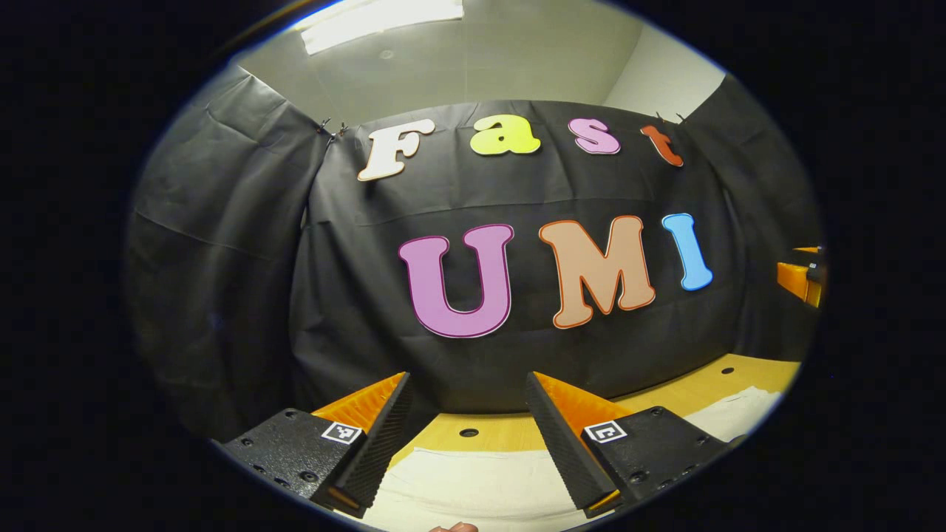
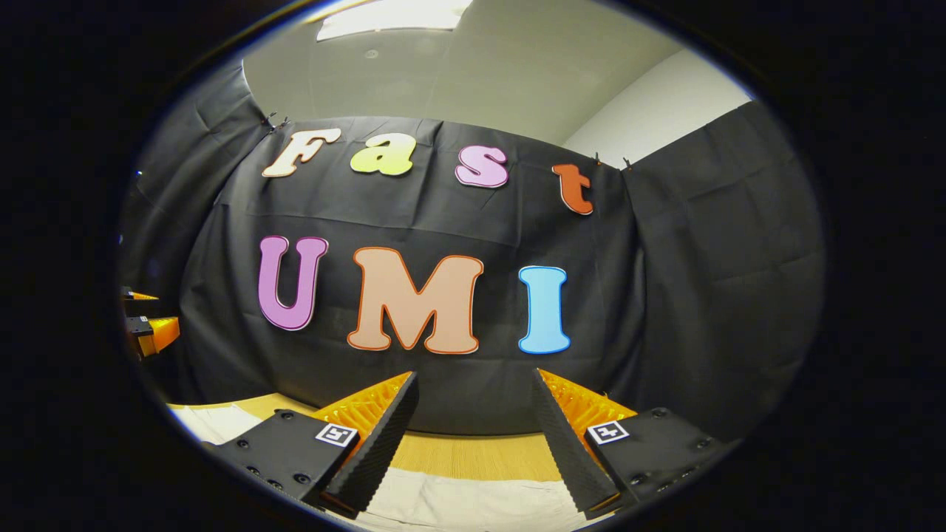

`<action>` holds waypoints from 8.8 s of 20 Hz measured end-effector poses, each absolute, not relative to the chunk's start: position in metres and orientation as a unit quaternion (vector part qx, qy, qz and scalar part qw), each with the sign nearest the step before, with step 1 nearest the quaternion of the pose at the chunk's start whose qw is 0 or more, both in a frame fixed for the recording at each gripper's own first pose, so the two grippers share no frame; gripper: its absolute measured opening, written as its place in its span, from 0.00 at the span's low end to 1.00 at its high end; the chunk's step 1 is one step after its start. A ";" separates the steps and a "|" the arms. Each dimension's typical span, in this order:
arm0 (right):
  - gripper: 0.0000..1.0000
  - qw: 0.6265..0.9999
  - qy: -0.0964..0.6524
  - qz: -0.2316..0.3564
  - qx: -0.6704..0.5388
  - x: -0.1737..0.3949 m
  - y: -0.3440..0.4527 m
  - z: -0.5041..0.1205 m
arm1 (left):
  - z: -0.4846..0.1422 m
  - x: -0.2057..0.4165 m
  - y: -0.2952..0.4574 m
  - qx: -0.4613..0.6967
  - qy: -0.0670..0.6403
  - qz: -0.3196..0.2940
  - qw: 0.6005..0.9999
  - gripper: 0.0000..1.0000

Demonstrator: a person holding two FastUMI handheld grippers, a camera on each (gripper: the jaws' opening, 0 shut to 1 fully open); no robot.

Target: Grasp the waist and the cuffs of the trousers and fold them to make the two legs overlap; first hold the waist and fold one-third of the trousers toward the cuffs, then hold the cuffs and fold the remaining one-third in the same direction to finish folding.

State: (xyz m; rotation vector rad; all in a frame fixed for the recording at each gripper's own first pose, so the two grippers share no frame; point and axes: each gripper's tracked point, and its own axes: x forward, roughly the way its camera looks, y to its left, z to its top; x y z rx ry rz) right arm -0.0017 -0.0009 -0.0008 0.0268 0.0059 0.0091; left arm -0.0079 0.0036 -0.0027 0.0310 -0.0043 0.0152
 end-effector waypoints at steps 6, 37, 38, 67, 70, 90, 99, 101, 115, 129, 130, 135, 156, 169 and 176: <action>0.97 1.000 0.011 0.014 0.024 0.001 0.000 -0.010 | -0.033 -0.013 0.010 0.083 0.026 -0.024 0.996 0.93; 0.97 0.996 0.054 0.066 -0.006 0.007 0.049 -0.065 | -0.315 -0.208 0.107 0.491 0.351 -0.349 0.718 0.98; 0.97 0.996 0.055 0.066 -0.008 0.006 0.049 -0.067 | -0.319 -0.214 0.109 0.497 0.358 -0.357 0.705 0.98; 0.97 0.928 0.160 0.138 -0.307 -0.088 -0.055 -0.172 | -0.361 -0.187 0.102 0.529 0.394 -0.395 0.640 0.00; 0.97 0.896 0.187 0.175 -0.362 -0.118 -0.068 -0.206 | -0.360 -0.188 0.103 0.528 0.397 -0.392 0.641 0.00; 0.94 0.710 0.298 0.337 -0.541 -0.189 -0.131 -0.343 | -0.361 -0.190 0.103 0.541 0.405 -0.357 0.644 0.00; 0.43 0.695 0.320 0.349 -0.540 -0.171 -0.130 -0.377 | -0.361 -0.191 0.103 0.525 0.425 -0.332 0.658 0.00; 0.10 0.696 0.330 0.350 -0.533 -0.171 -0.130 -0.377 | -0.361 -0.190 0.104 0.514 0.432 -0.321 0.668 0.00; 0.07 0.809 0.251 0.260 -0.463 -0.059 -0.129 -0.294 | -0.269 -0.072 0.107 0.483 0.395 -0.143 0.768 0.00; 0.10 0.873 0.271 0.121 -0.388 0.060 -0.107 -0.281 | -0.232 0.079 0.087 0.410 0.332 -0.061 0.847 0.00; 0.10 0.872 0.276 0.115 -0.388 0.067 -0.107 -0.287 | -0.237 0.091 0.085 0.401 0.329 -0.061 0.853 0.00; 0.10 0.867 0.302 0.089 -0.387 0.096 -0.099 -0.322 | -0.274 0.136 0.069 0.403 0.326 -0.080 0.852 0.00; 1.00 0.926 0.367 -0.052 -0.077 0.073 -0.133 -0.351 | -0.263 0.135 0.001 0.117 0.257 -0.082 0.956 0.95; 0.97 0.864 0.450 -0.180 0.135 0.006 -0.185 -0.411 | -0.255 0.117 0.000 0.083 0.264 -0.052 0.959 0.96; 0.77 0.846 0.464 -0.196 0.175 0.005 -0.185 -0.427 | -0.246 0.090 -0.007 0.090 0.267 -0.048 0.958 0.96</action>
